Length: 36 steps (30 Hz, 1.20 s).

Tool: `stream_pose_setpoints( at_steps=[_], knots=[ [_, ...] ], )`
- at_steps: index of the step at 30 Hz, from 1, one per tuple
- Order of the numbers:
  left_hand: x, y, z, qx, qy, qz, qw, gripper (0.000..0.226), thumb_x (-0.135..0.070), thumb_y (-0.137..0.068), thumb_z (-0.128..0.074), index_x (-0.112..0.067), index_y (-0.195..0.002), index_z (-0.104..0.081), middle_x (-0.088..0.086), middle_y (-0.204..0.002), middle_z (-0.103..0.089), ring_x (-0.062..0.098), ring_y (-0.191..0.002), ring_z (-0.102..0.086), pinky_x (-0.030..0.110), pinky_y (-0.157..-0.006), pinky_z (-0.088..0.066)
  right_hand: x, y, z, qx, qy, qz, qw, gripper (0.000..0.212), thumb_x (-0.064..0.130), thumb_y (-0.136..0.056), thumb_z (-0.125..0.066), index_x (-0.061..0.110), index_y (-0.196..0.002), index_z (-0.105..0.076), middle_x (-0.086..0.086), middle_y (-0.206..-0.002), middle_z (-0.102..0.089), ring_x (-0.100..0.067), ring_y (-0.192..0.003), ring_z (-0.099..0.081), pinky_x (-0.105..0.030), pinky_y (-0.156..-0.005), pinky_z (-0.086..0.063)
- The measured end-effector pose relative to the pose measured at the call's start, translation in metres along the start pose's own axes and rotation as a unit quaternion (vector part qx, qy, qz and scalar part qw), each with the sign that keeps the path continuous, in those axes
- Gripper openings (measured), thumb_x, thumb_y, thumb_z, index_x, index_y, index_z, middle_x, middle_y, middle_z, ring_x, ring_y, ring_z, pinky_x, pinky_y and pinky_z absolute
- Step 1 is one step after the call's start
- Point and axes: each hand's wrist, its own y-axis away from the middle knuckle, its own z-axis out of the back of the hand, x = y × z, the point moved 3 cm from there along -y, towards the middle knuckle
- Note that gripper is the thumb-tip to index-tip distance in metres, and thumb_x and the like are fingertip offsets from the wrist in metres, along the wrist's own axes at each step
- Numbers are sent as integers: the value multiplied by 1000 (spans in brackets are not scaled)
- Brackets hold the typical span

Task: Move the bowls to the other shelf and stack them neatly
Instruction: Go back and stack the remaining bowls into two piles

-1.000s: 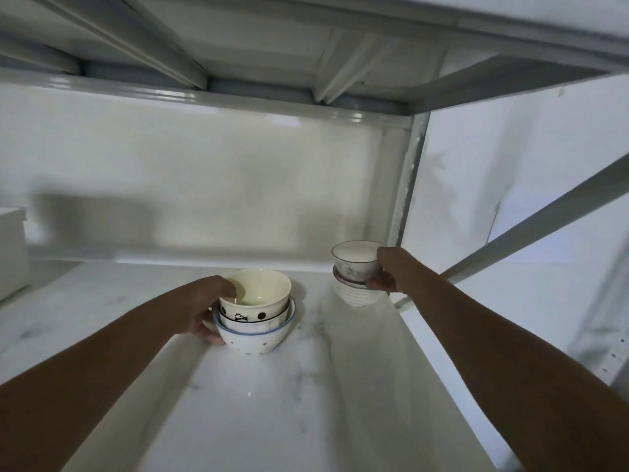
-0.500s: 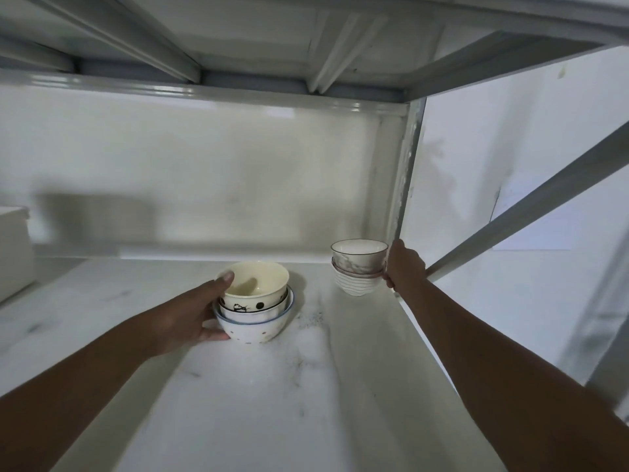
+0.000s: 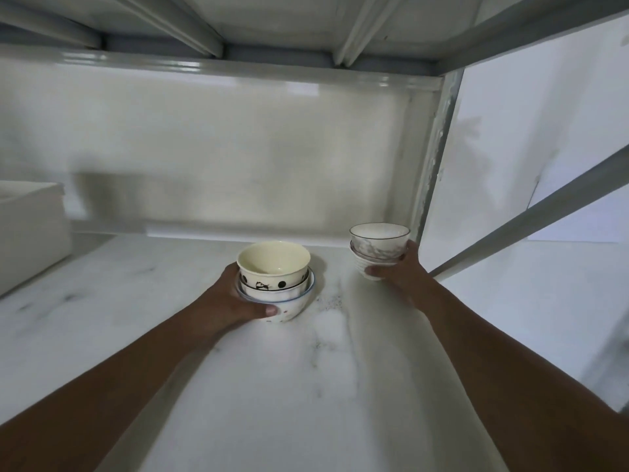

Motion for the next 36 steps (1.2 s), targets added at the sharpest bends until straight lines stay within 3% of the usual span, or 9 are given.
stream_pose_setpoints(
  at_steps=[2, 6, 9, 12, 20, 25, 28, 31, 36],
  knots=[
    [1, 0, 0, 14, 17, -1, 1000, 59, 21, -71, -70, -21, -112, -61, -8, -105, -75, 3, -96, -69, 13, -75, -52, 1, -1, 0, 37, -8, 14, 999, 66, -9, -55, -91, 19, -106, -59, 2, -103, -70, -18, -95, -68, -19, -68, -57],
    [2, -1, 0, 37, 36, -12, 999, 58, 17, -72, -71, -24, -113, -68, 4, -116, -72, 16, -106, -68, 21, -83, -53, 0, 2, -3, 109, -10, 16, 994, 70, 2, -52, -91, 14, -116, -66, -8, -111, -75, -27, -107, -70, -32, -82, -59],
    [0, -1, 0, 41, 45, -16, 998, 66, 18, -73, -68, -42, -100, -72, -3, -109, -74, 9, -100, -69, 17, -78, -53, 1, 9, -6, 161, -19, 20, 987, 70, -2, -57, -89, 11, -121, -65, -12, -115, -74, -32, -113, -67, -45, -97, -55],
    [2, -3, 2, 47, 55, -19, 997, 69, 21, -74, -66, -45, -94, -73, -8, -103, -75, 4, -94, -70, 15, -75, -53, 3, 18, -10, 199, -20, 24, 980, 75, -3, -59, -90, 13, -127, -62, -14, -122, -71, -32, -119, -64, -52, -104, -49],
    [17, -10, 12, 86, 103, 2, 991, 59, 9, -67, -73, -30, -111, -70, 8, -119, -70, 22, -110, -66, 27, -87, -55, 10, 58, -20, 344, -65, -21, 936, 73, -23, -80, -64, 8, -143, -47, -17, -140, -59, -30, -131, -55, -39, -109, -45],
    [30, -16, 16, 136, 139, 29, 981, 61, 12, -72, -68, -5, -130, -57, 21, -130, -61, 38, -124, -55, 42, -103, -47, 14, 71, -33, 334, -115, -23, 935, 69, -28, -78, -60, 13, -134, -58, -18, -137, -60, -29, -128, -57, -37, -105, -49],
    [31, -17, 16, 146, 147, 19, 978, 61, 14, -73, -67, -5, -130, -56, 23, -131, -60, 38, -123, -56, 43, -102, -47, 11, 74, -39, 324, -140, -2, 936, 71, -25, -75, -63, 9, -137, -57, -23, -140, -56, -34, -130, -54, -43, -109, -45],
    [30, -17, 16, 139, 151, 6, 979, 62, 14, -71, -68, -8, -128, -58, 22, -130, -61, 36, -122, -57, 41, -101, -49, 13, 77, -42, 308, -151, 1, 939, 69, -24, -72, -64, 20, -125, -68, -16, -132, -64, -27, -122, -62, -34, -99, -52],
    [28, -17, 16, 128, 175, -3, 976, 58, 17, -68, -66, -13, -118, -67, 21, -124, -64, 29, -113, -63, 34, -92, -53, 14, 79, -44, 317, -143, 2, 937, 67, -23, -74, -63, 19, -127, -66, -12, -131, -65, -23, -121, -63, -31, -96, -52]
  ],
)
